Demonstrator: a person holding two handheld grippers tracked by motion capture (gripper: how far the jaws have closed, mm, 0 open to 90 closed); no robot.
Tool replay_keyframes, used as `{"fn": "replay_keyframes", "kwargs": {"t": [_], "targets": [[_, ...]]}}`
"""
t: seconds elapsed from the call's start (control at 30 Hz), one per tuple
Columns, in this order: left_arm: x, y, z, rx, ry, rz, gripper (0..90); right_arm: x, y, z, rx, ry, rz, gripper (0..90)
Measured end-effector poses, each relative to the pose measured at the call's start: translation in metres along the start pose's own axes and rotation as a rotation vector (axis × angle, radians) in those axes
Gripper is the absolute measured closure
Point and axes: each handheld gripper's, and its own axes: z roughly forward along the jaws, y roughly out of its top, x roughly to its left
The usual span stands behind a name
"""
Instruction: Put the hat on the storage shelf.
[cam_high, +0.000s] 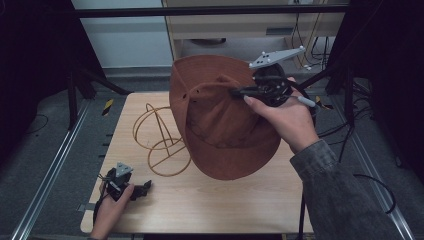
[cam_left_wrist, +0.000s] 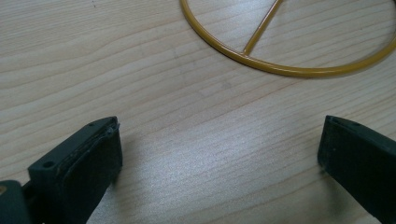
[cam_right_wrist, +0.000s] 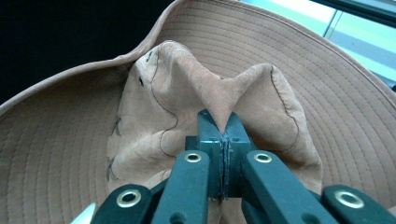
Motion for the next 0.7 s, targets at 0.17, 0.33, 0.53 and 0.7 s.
{"fn": "replay_keyframes", "kwargs": {"t": [0.17, 0.33, 0.53, 0.7], "targets": [[0.0, 0.0, 0.0, 0.001, 0.001, 0.001, 0.0, 0.008, 0.008, 0.003, -0.02, 0.008, -0.007, 89.5], [0.0, 0.0, 0.0, 0.003, 0.0, 0.002, 0.0, 0.016, 0.015, 0.007, -0.041, 0.017, -0.008, 89.5], [0.0, 0.0, 0.0, 0.003, 0.0, 0.002, 0.0, 0.03, 0.028, 0.022, -0.06, 0.039, -0.021, 89.5], [0.0, 0.0, 0.0, 0.003, 0.0, 0.002, 0.0, 0.042, 0.038, 0.036, -0.061, 0.052, -0.037, 89.5]]}}
